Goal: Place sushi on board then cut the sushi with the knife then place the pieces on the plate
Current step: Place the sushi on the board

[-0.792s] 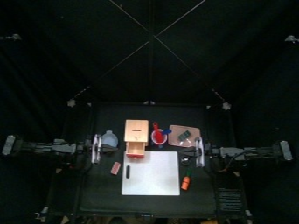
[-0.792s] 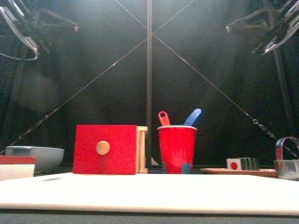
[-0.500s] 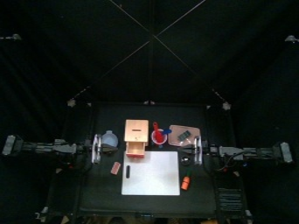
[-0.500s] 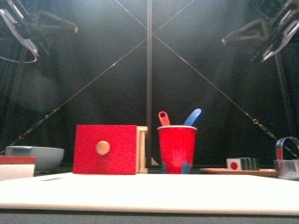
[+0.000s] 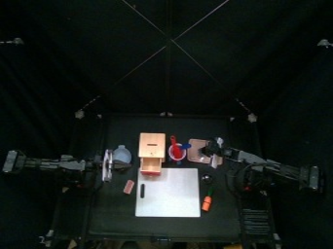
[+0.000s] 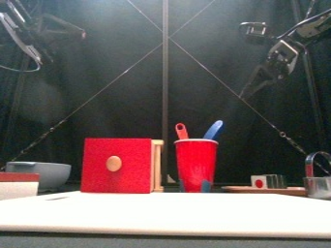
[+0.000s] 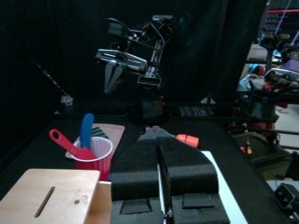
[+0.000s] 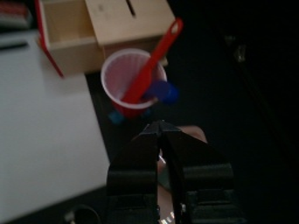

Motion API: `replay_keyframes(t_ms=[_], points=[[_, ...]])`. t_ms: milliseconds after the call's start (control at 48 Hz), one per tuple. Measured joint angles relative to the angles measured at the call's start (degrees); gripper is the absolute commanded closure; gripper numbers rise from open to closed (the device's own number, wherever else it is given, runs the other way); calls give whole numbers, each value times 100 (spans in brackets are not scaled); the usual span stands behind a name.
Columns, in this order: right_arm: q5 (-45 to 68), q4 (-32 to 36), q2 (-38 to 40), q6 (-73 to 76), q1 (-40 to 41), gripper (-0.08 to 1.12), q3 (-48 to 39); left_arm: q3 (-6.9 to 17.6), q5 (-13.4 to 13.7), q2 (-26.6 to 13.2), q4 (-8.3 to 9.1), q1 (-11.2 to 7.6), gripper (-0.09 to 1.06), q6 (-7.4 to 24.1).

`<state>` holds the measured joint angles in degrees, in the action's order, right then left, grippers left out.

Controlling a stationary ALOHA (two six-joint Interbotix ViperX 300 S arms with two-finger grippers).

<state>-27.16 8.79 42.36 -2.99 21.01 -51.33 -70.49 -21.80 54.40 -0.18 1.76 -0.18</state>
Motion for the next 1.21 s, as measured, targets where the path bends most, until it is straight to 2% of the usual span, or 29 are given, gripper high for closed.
replay_keyframes(t_ms=[125, 250, 438, 583, 750, 917, 1042, 1208], points=[[-721, 264, -229, -176, -9, 60, 44, 0, 0, 0, 0, 0, 89, 0], [-879, 299, -316, -149, 0, 33, -26, 0, -9, -9, -18, 35, 89, -9], [-738, 290, -360, -35, 53, 8, -246, 0, -62, -167, -272, 88, 89, -9], [-290, 264, -352, -26, 114, 4, -334, 0, -272, -334, -457, 132, 89, 0], [-677, 70, -545, -123, 360, 4, -308, 0, -475, -387, -466, 202, 89, 0], [-1512, 88, -1187, -325, 290, 4, -185, 0, -501, -387, -475, 325, 89, 0], [-1617, 272, -1494, -967, 220, 4, -26, 0, -501, -396, -519, 360, 89, 0], [-1556, 237, -1819, -1775, 343, 4, 193, -18, -501, -396, -659, 387, 89, 0]])
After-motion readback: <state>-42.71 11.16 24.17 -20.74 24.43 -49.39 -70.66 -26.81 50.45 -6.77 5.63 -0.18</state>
